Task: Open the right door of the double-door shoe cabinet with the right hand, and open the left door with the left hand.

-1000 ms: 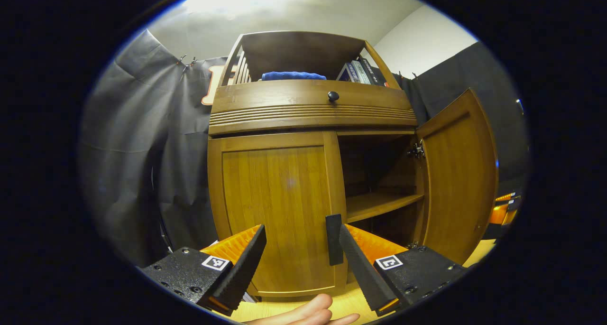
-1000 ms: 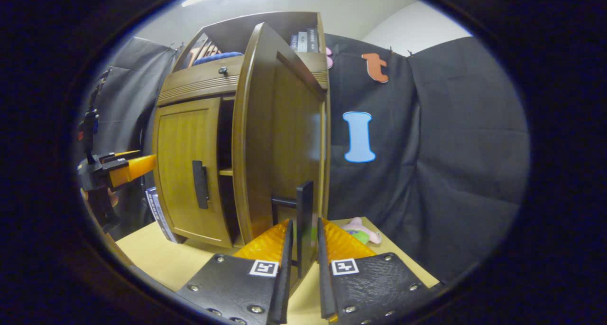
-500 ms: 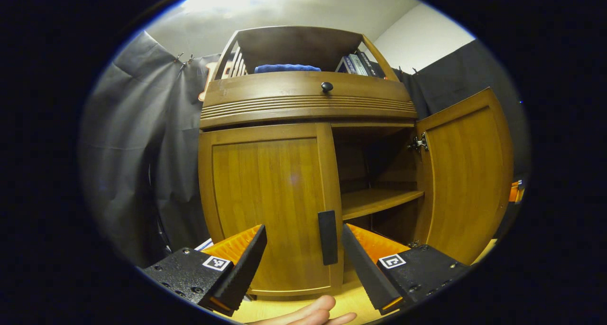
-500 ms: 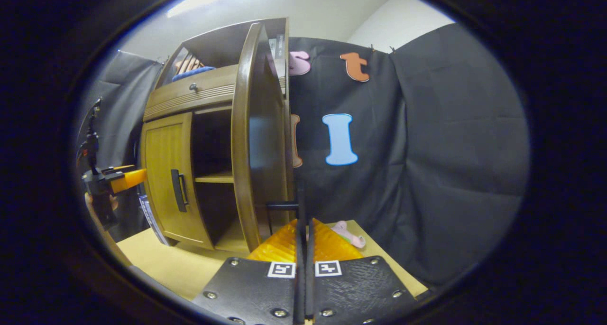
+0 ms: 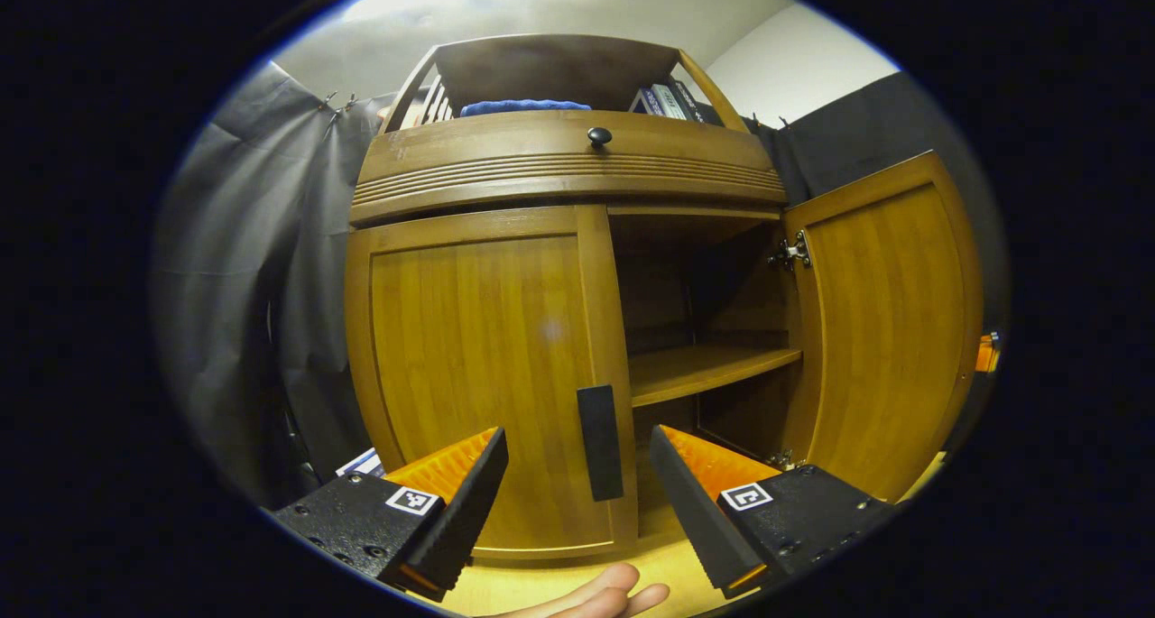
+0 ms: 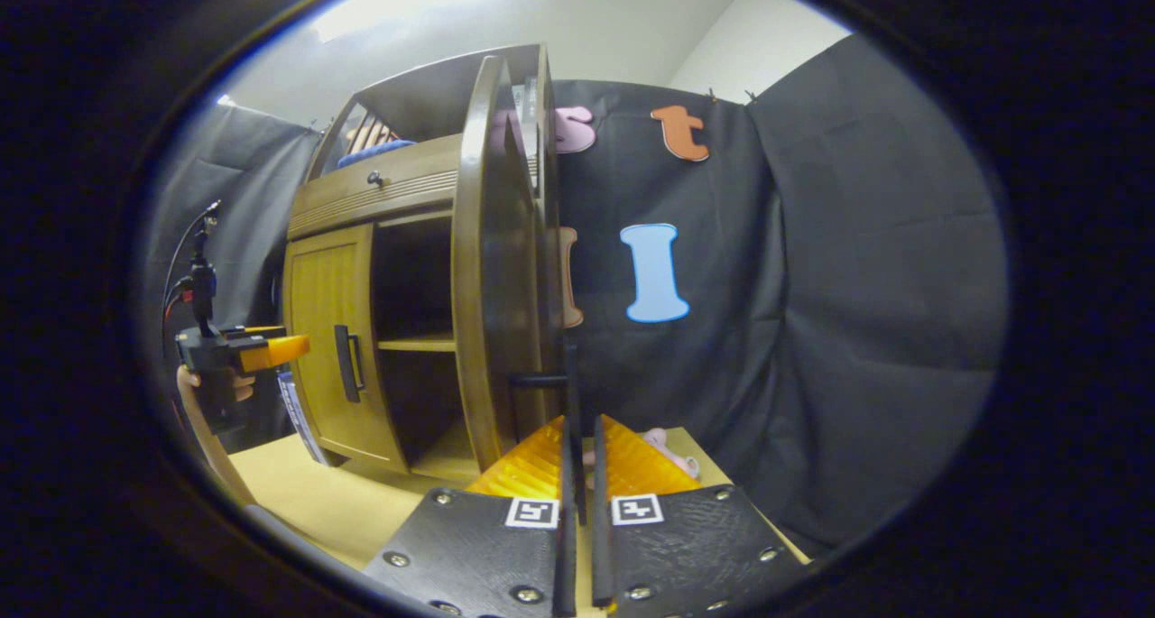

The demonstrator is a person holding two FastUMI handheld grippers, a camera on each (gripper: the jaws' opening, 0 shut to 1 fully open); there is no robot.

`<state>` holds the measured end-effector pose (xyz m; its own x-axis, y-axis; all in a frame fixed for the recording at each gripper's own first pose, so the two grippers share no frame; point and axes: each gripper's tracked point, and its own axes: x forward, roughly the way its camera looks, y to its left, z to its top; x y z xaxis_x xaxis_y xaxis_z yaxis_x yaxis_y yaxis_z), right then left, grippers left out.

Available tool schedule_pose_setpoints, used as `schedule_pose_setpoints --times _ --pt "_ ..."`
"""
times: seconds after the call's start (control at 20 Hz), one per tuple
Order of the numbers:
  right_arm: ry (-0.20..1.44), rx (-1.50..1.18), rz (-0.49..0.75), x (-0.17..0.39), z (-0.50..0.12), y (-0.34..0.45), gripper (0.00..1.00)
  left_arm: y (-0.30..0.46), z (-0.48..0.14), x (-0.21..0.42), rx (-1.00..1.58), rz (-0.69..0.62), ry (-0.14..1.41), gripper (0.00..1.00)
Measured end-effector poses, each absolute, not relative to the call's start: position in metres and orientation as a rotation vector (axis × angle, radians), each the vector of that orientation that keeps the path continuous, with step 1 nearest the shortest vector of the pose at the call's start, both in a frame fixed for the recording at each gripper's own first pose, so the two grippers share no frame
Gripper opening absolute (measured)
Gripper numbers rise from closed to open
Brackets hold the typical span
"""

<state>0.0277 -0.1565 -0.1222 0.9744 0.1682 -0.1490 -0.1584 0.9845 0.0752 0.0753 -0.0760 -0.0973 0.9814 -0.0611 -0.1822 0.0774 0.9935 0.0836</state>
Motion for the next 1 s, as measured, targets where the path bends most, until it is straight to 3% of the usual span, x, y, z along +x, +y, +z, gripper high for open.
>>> schedule_pose_setpoints --times 0.15,0.2,0.35,0.5,0.55,0.6,0.7,0.9,0.95,1.0 --pt "0.145 0.086 0.115 0.001 -0.116 -0.166 0.09 -0.088 -0.105 0.086 0.075 -0.088 0.169 0.98" --pt "0.128 0.086 0.105 0.001 -0.113 -0.166 0.28 -0.090 -0.104 0.090 0.087 -0.092 0.149 0.99" --pt "0.089 0.082 0.076 -0.021 -0.100 -0.169 0.45 -0.094 -0.104 0.105 0.104 -0.081 0.103 0.99" --pt "0.036 0.090 0.084 -0.043 -0.082 -0.156 0.86 -0.098 -0.113 0.117 0.091 -0.078 0.107 0.99" --pt "0.021 0.093 0.083 -0.047 -0.077 -0.151 0.84 -0.098 -0.118 0.122 0.088 -0.073 0.110 0.99" --pt "0.016 0.096 0.079 -0.050 -0.077 -0.148 0.93 -0.098 -0.121 0.127 0.083 -0.071 0.108 0.98" --pt "0.015 0.115 0.077 -0.058 -0.077 -0.138 0.97 -0.093 -0.124 0.136 0.074 -0.044 0.096 0.99" --pt "0.014 0.172 0.028 -0.070 -0.079 -0.121 0.93 -0.083 -0.128 0.153 0.067 -0.016 0.068 0.95" --pt "0.001 0.177 0.020 -0.077 -0.077 -0.114 0.98 -0.086 -0.136 0.155 0.061 -0.031 0.084 0.96" --pt "-0.025 0.174 0.020 -0.084 -0.071 -0.105 0.96 -0.091 -0.144 0.156 0.063 -0.053 0.107 0.94"
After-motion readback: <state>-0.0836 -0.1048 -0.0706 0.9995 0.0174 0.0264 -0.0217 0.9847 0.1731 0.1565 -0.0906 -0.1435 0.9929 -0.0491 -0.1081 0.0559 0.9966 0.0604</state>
